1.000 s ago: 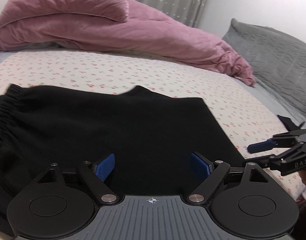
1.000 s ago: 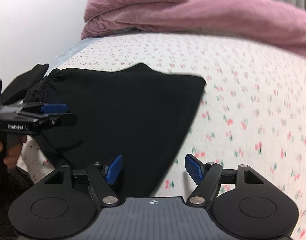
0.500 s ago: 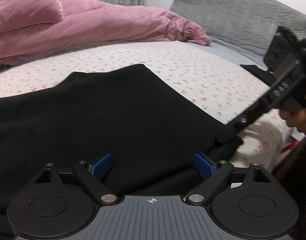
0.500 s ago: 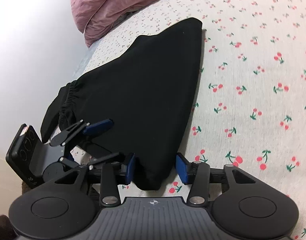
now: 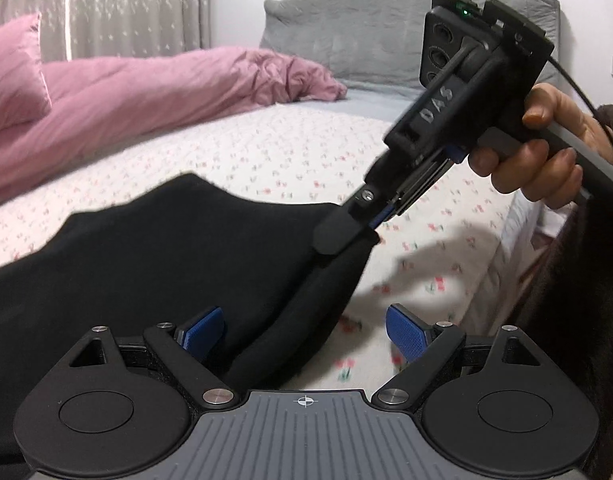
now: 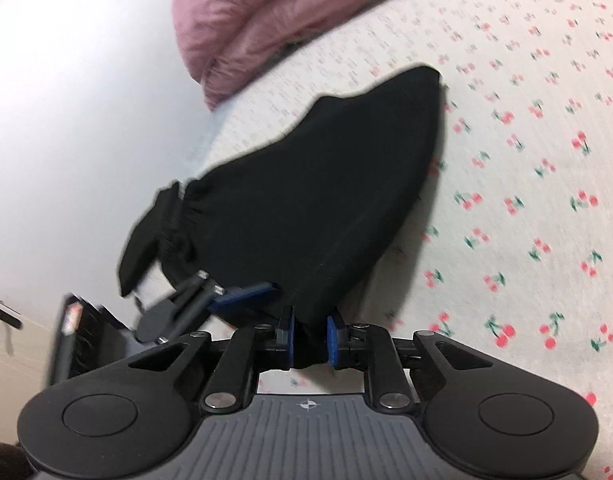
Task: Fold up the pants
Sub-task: 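Fold the pants edge with the left gripper toward the right gripper while the right gripper grasps the pants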
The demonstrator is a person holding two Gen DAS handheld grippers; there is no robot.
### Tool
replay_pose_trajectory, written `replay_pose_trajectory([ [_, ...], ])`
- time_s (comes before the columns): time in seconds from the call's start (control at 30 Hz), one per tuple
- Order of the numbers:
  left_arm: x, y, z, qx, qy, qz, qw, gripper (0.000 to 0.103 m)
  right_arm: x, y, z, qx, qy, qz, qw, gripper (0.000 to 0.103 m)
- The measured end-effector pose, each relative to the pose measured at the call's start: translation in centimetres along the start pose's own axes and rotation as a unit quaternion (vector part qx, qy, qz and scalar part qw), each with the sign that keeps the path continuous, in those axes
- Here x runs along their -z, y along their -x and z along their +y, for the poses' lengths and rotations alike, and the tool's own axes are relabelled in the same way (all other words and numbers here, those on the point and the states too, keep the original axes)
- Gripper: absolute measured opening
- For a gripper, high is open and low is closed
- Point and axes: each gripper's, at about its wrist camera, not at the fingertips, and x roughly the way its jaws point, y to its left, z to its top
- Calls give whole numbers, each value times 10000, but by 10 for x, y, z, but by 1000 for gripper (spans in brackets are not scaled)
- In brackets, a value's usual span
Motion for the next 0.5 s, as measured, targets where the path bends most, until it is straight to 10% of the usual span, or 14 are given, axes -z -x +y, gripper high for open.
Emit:
replay_pose_trajectory([
  [0.17,-8,-12,-14,-579,-152,-225,9980,83,-10,0,2,-202,-42,-93,9997,19],
  [0.33,-11,-29,-13,-1222,-171,12,9924,31,-15,3,-10,-125,-161,-163,9997,37],
  [0.5,-11,-30,0,-1125,255,166,9932,28,-28,2,-39,200,-513,-446,9975,50],
])
